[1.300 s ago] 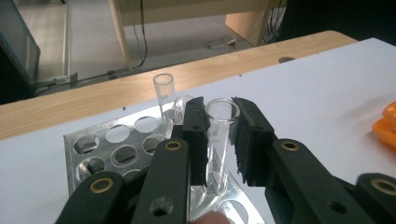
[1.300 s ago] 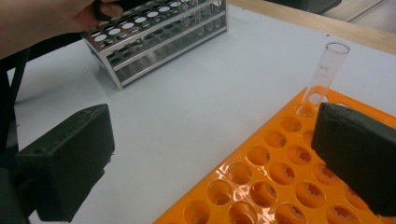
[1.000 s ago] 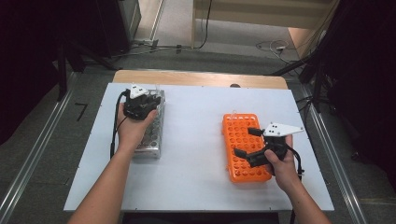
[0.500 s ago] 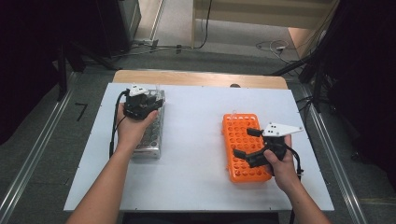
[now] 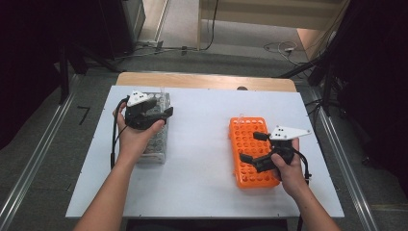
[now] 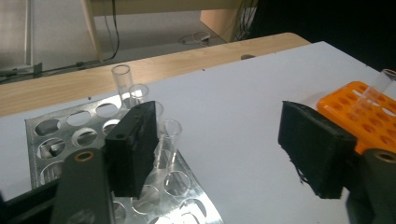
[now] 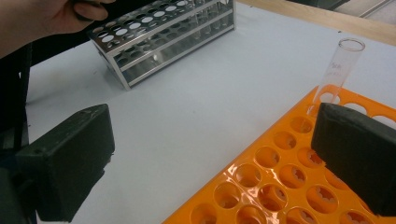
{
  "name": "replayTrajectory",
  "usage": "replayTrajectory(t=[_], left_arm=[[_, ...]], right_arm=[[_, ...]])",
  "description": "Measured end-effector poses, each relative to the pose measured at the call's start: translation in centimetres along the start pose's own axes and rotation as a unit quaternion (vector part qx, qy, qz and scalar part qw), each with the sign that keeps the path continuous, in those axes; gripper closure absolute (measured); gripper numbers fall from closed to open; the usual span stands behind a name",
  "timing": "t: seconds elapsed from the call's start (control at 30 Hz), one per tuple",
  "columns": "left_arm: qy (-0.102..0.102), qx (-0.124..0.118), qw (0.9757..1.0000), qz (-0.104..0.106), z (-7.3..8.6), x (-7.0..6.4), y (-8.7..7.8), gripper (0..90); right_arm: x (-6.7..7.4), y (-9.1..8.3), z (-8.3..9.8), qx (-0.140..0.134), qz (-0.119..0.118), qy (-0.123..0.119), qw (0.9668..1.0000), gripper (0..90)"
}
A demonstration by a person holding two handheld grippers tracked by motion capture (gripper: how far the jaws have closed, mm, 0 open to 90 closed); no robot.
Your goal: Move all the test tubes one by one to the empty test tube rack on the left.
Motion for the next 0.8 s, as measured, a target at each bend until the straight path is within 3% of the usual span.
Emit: replayTrajectory(t=[0.47,0.8], left_arm=[[-0.006,-0.015,0.9986,0.05,1.8,-3.9,-2.1,4.5],[0.008,-0.028,0.9965,0.079,2.3,-6.3,-3.4,0.1]], right_arm=[[-1.1,1.4,-0.2,0.007,0.012,0.009,0.9999,0.0],[-3.1,2.9,-0.6,0.014,0.036,0.027,0.9989,4.5]])
Point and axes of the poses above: each handheld gripper's, and its own axes: y roughly forward along the jaws, z roughly out of its underside, x roughly to its left, the point moved 7 cm from there along y, roughly forward along the jaws, and after that the axes turned 10 degrees about z, right-handed, at the moved point
